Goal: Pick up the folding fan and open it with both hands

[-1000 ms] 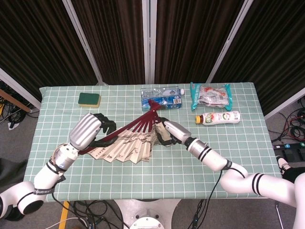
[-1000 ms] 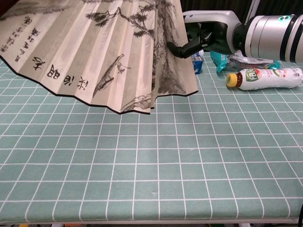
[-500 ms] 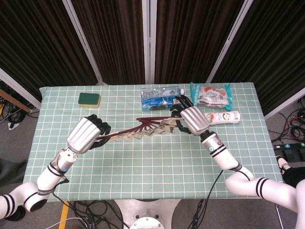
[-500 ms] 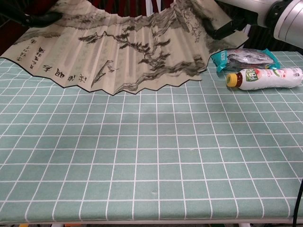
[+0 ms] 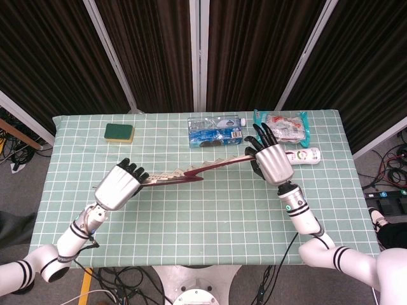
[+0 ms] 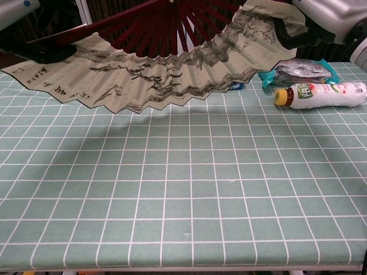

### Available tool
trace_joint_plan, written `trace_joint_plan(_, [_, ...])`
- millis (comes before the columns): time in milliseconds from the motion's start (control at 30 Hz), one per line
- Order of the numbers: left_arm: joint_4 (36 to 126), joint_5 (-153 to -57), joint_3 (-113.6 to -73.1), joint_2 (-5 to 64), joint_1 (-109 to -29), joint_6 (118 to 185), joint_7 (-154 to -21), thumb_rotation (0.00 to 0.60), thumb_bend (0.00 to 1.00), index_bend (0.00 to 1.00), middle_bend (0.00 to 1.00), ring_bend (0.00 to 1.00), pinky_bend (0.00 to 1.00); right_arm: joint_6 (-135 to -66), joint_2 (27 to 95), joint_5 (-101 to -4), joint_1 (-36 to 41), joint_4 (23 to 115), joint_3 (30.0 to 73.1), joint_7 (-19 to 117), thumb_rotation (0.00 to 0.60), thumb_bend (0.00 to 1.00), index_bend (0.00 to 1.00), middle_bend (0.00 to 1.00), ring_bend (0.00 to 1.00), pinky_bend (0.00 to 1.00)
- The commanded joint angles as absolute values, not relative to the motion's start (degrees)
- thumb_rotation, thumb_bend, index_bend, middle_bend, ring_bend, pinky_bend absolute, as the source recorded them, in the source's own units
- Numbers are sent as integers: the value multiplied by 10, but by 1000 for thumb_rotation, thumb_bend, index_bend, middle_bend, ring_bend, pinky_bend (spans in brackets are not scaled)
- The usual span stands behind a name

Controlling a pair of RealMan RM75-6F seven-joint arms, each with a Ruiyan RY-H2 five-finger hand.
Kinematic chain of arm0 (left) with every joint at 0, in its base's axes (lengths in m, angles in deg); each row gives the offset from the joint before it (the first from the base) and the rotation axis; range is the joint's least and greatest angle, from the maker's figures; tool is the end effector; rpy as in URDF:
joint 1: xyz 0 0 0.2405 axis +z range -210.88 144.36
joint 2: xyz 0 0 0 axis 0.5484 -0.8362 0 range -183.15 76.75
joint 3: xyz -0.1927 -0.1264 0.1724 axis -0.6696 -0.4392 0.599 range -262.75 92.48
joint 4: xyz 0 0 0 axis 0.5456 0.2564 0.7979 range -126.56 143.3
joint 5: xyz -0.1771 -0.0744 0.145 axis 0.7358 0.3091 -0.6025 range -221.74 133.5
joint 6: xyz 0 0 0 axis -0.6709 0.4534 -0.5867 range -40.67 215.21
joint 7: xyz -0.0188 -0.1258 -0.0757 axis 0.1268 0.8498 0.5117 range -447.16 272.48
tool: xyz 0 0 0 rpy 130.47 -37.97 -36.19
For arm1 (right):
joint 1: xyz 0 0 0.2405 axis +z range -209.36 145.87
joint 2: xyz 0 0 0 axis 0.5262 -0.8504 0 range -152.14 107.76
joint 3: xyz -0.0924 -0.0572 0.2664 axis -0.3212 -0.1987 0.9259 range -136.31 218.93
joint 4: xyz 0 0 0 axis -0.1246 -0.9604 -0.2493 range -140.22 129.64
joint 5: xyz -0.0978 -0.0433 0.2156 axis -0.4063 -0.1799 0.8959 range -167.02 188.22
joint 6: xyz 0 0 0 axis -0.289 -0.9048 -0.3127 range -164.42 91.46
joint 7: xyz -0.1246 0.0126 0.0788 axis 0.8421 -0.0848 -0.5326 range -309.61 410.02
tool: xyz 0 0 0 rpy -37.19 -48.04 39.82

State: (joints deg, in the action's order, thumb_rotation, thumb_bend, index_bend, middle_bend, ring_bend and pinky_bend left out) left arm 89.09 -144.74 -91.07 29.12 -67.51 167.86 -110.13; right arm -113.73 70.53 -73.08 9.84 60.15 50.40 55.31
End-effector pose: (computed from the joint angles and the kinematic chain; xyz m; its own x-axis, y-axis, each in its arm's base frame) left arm -0.1807 0.3290 0.0339 0.5373 -0.3775 0.7542 0.5130 -0.5635 -0.6475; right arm -0.1836 -0.4034 0.0047 0.3739 0.2114 0.9031 -0.7745 -0.4645 0.4294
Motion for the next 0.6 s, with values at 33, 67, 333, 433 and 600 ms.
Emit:
trace_joint_plan(33, [866, -1466, -907, 317, -671, 1696, -1141, 600, 347, 588, 644, 646, 561, -1171, 740, -749, 82, 563, 502, 567, 600, 660, 526, 259, 7, 0])
trace_joint_plan(67, [862, -1468, -907, 322, -669, 1700, -1149, 600, 347, 580, 638, 642, 561, -1176, 748, -750, 80, 555, 502, 566, 600, 660, 521, 255, 4, 0])
trace_joint_plan(333, [838, -1472, -894, 356, -664, 1690, -1195, 600, 331, 538, 594, 615, 558, -1181, 798, -750, 60, 482, 494, 546, 600, 654, 422, 211, 0, 0])
trace_joint_plan(433, [864, -1454, -882, 352, -659, 1659, -1202, 600, 289, 494, 556, 580, 526, -1182, 811, -753, 50, 460, 487, 539, 600, 650, 397, 194, 0, 0])
trace_joint_plan(600, [930, -1421, -875, 333, -659, 1614, -1193, 600, 71, 371, 497, 531, 500, -1171, 810, -758, 30, 460, 466, 544, 600, 611, 275, 145, 0, 0])
